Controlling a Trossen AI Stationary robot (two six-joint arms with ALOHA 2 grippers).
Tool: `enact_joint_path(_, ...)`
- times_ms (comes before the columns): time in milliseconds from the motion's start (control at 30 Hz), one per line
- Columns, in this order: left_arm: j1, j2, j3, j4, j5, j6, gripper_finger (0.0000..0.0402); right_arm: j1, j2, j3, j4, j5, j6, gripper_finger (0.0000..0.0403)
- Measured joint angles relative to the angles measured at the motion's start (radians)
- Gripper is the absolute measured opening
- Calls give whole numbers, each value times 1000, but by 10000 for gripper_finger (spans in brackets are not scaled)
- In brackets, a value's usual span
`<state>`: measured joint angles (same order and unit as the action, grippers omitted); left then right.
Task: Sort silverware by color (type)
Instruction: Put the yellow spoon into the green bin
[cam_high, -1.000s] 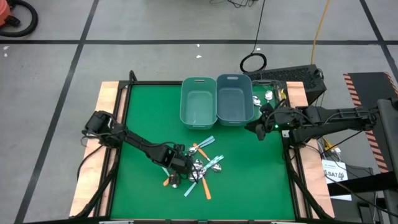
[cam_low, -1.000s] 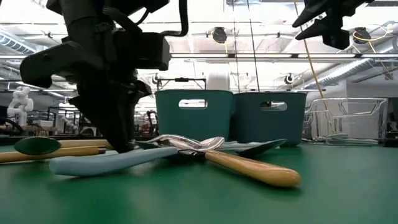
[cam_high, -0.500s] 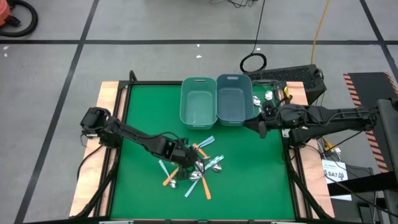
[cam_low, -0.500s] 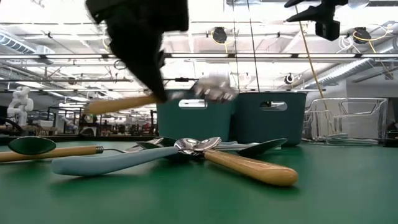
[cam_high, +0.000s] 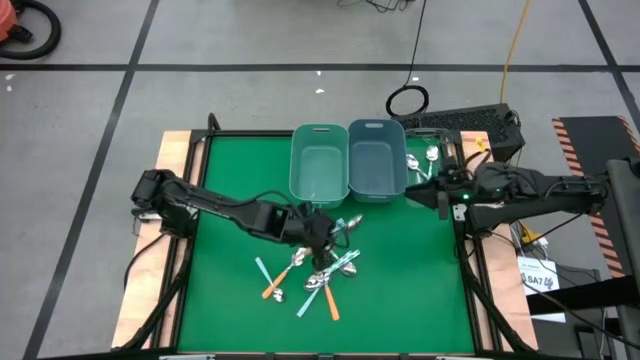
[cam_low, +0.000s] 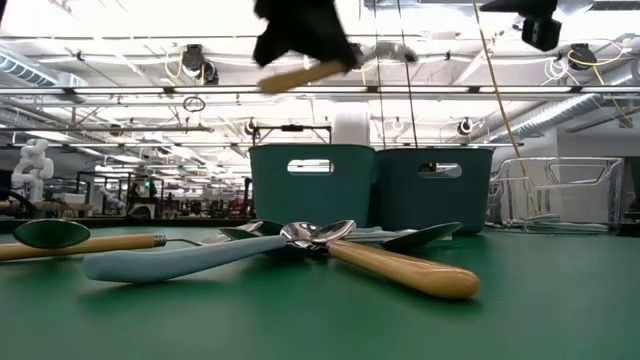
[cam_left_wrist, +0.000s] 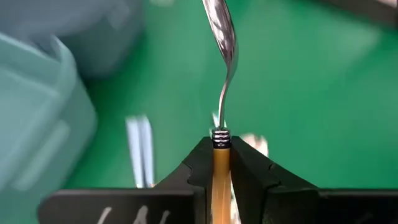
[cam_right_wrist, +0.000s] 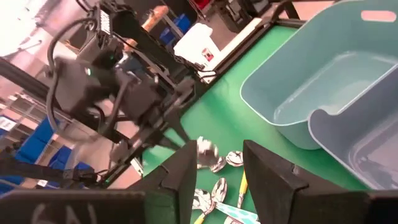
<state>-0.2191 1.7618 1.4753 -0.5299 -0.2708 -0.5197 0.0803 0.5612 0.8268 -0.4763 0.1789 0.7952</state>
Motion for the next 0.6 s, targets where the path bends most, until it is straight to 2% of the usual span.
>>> enact_joint_path(200,57,0,100,2,-120,-47,43,0,-57,0,-60,2,-35,125)
enact_joint_path(333,100,0,148,9,-196,-67,43,0,-74,0,-40,2,-25,125)
enact_joint_path(600,210,0,192,10,-291,-114,43,0,-78,0,-56,1,-85,125)
